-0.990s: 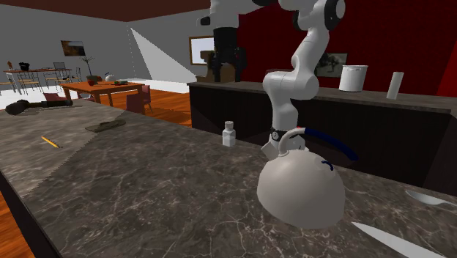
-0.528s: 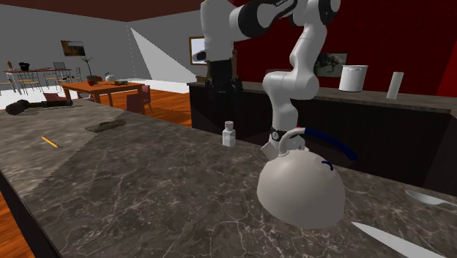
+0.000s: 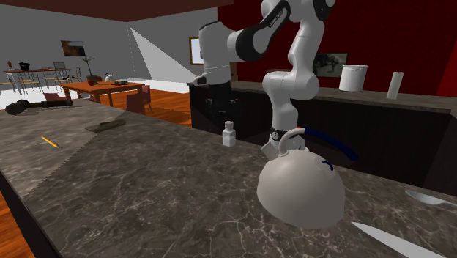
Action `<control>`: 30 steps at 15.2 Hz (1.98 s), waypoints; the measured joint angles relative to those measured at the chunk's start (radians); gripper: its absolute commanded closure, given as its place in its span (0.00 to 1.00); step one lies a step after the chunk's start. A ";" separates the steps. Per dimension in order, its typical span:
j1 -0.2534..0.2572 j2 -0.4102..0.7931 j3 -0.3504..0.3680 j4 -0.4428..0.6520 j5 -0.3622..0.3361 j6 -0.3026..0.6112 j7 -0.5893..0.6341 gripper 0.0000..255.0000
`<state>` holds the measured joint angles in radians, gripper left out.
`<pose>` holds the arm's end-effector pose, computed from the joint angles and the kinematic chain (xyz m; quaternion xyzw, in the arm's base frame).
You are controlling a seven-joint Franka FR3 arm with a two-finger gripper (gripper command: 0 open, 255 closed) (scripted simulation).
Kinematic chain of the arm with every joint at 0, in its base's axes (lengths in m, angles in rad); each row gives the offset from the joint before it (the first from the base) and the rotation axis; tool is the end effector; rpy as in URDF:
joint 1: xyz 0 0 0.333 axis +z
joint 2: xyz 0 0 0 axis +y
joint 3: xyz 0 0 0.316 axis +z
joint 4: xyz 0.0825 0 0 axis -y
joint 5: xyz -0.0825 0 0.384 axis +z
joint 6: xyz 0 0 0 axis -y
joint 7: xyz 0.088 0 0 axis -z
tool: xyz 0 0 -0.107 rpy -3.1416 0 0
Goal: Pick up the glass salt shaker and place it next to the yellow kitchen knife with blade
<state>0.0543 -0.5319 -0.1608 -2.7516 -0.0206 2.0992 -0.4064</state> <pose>0.3398 -0.0322 0.3620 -0.9833 -0.1680 0.0531 0.0463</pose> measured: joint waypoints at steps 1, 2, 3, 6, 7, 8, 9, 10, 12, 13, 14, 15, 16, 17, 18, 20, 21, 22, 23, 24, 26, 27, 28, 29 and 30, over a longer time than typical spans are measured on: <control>0.001 0.006 0.000 -0.007 0.001 0.014 0.000 0.00; 0.000 0.015 -0.003 -0.017 0.000 0.032 -0.003 0.00; 0.002 0.027 -0.003 -0.028 0.002 0.055 -0.003 0.00; 0.003 0.034 -0.003 -0.042 0.003 0.076 -0.003 0.00; 0.003 0.035 -0.003 -0.043 0.003 0.077 -0.003 0.00; 0.003 0.035 -0.003 -0.043 0.002 0.078 -0.003 0.00; 0.003 0.035 -0.003 -0.043 0.002 0.078 -0.003 0.00; 0.003 0.035 -0.003 -0.043 0.002 0.079 -0.003 0.00; 0.003 0.035 -0.003 -0.043 0.002 0.079 -0.003 1.00; 0.003 0.035 -0.003 -0.043 0.002 0.079 -0.003 1.00; 0.003 0.035 -0.004 -0.043 0.002 0.079 -0.003 1.00; 0.003 0.035 -0.004 -0.043 0.002 0.079 -0.004 1.00; 0.003 0.035 -0.004 -0.043 0.002 0.079 -0.004 1.00; 0.003 0.035 -0.004 -0.043 0.002 0.078 -0.004 1.00; 0.003 0.035 -0.003 -0.043 0.002 0.078 -0.003 1.00; 0.003 0.035 -0.003 -0.043 0.002 0.078 -0.003 1.00; 0.003 0.035 -0.003 -0.043 0.002 0.078 -0.003 1.00; 0.004 0.031 -0.002 -0.040 0.003 0.071 -0.002 1.00; 0.002 0.021 -0.002 -0.035 0.001 0.057 -0.002 1.00; 0.001 0.012 -0.001 -0.028 0.000 0.041 -0.001 1.00; 0.002 -0.007 0.003 -0.015 0.001 0.009 0.004 1.00; 0.001 -0.018 0.004 -0.006 0.001 -0.011 0.005 1.00; 0.001 -0.026 0.006 0.003 0.001 -0.028 0.007 1.00; 0.000 -0.032 0.006 0.012 0.000 -0.043 0.006 1.00; -0.001 -0.042 0.007 0.019 -0.001 -0.060 0.007 1.00</control>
<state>0.0532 -0.5739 -0.1543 -2.7329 -0.0214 2.0396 -0.3996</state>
